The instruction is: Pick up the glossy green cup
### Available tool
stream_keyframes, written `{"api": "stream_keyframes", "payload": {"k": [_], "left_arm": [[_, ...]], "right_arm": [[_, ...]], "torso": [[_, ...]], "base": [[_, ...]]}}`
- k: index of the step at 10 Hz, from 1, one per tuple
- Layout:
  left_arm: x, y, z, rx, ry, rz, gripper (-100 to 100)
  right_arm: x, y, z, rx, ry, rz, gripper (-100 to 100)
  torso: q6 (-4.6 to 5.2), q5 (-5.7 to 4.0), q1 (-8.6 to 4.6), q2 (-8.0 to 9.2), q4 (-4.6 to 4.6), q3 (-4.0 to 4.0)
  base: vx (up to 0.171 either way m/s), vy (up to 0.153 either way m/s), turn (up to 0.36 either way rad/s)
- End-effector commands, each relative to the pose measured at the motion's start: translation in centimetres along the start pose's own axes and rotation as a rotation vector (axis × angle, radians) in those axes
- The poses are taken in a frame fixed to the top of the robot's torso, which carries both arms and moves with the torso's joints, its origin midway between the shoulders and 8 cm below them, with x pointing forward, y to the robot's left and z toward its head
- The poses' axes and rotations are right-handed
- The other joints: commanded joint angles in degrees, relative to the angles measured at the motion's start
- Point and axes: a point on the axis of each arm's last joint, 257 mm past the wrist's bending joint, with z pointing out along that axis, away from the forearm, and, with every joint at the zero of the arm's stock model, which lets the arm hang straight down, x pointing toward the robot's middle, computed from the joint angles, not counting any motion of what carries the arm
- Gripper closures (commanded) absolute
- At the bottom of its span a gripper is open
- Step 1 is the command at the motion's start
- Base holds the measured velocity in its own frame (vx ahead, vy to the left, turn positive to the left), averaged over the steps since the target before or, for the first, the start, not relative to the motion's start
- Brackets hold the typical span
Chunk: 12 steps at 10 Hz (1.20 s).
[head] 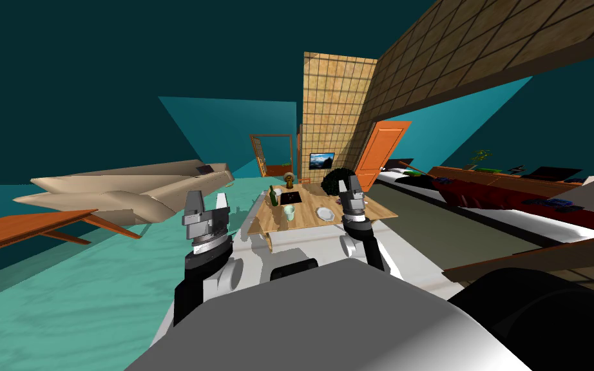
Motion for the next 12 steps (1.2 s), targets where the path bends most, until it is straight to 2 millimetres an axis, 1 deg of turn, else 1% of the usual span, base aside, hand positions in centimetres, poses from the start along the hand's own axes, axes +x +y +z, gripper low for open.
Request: {"api": "stream_keyframes", "payload": {"k": [1, 3, 6, 7, 9, 10, 12], "left_arm": [[0.4, 1.0, 0.0, -0.025, 0.032, 0.01, -100], [1.0, 2.6, 0.0, -0.061, 0.069, 0.023, -100], [1.7, 6.1, 0.1, -0.136, 0.13, 0.047, -100], [1.7, 6.2, 0.1, -0.144, 0.131, 0.047, -100], [2.0, 9.2, 0.1, -0.205, 0.17, 0.066, -100], [2.1, 9.5, 0.1, -0.219, 0.172, 0.067, -100], [2.2, 12.9, 0.1, -0.291, 0.209, 0.087, -100]], "right_arm": [[0.0, 0.0, 0.0, 0.0, 0.0, 0.0, 0], [0.0, 0.0, 0.0, 0.0, 0.0, 0.0, 0], [0.0, 0.0, 0.0, 0.0, 0.0, 0.0, 0], [0.0, 0.0, 0.0, 0.0, 0.0, 0.0, 0], [0.0, 0.0, 0.0, 0.0, 0.0, 0.0, 0], [0.0, 0.0, 0.0, 0.0, 0.0, 0.0, 0], [0.0, 0.0, 0.0, 0.0, 0.0, 0.0, 0]], "torso": [[0.0, 0.0, 0.0, 0.0, 0.0, 0.0], [0.0, -0.01, -0.08, 0.12, 0.02, 0.06], [0.01, -0.04, -0.2, 0.11, 0.03, 0.07], [0.01, -0.05, -0.23, 0.11, 0.02, 0.06], [0.0, -0.04, -0.16, 0.08, 0.02, 0.05], [0.01, -0.04, -0.21, 0.07, 0.02, 0.04], [0.01, -0.06, -0.25, 0.02, 0.01, 0.01]], "base": [[-0.022, -0.011, 0.017], [-0.038, -0.036, 0.021], [-0.035, -0.057, 0.011], [-0.025, -0.045, 0.003], [-0.025, -0.053, 0.0], [-0.011, -0.056, 0.0], [-0.014, -0.084, -0.01]]}}
